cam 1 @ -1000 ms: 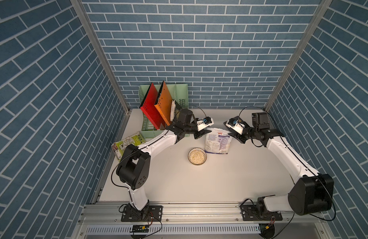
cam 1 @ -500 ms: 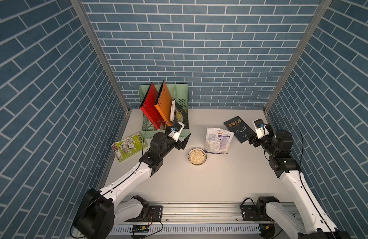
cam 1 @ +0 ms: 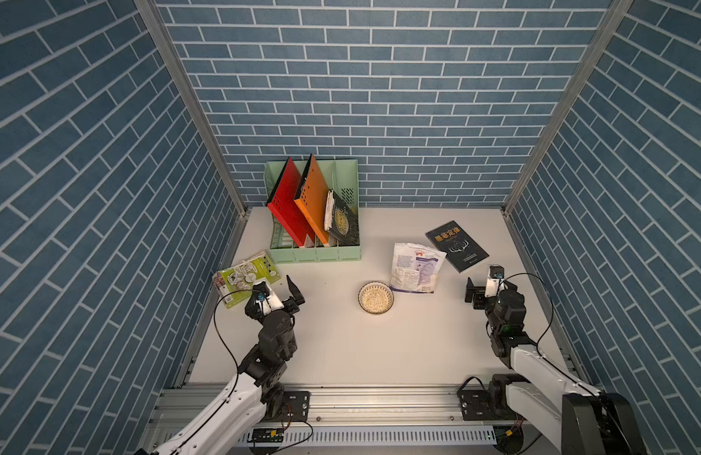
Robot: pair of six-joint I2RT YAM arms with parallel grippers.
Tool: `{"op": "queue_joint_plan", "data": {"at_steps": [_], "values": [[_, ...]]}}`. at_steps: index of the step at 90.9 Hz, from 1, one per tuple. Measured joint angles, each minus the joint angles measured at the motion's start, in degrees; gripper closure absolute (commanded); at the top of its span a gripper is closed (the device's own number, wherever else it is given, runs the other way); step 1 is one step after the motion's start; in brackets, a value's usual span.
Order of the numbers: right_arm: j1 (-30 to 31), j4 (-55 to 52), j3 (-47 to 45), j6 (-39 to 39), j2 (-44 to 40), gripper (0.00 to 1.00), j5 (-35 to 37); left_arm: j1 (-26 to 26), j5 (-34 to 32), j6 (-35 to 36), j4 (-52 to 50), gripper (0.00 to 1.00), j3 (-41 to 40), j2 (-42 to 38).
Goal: Pour the oats into the breakfast bowl
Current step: Reset both arms
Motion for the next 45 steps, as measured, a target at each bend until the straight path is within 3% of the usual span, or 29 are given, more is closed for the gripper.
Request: {"op": "queue_joint_plan", "data": {"at_steps": [21,45], "values": [[0.0,21.7,-4.5,-0.6,12.6,0.0,0.2,1.6,-3.2,5.4,9.0,0.0,-5.2,4.6],[0.0,38.9,-4.4,-2.3,25.0,0.0,-1.3,10.7,7.0,10.1,23.1,0.0,-6.6,19.4]]}}
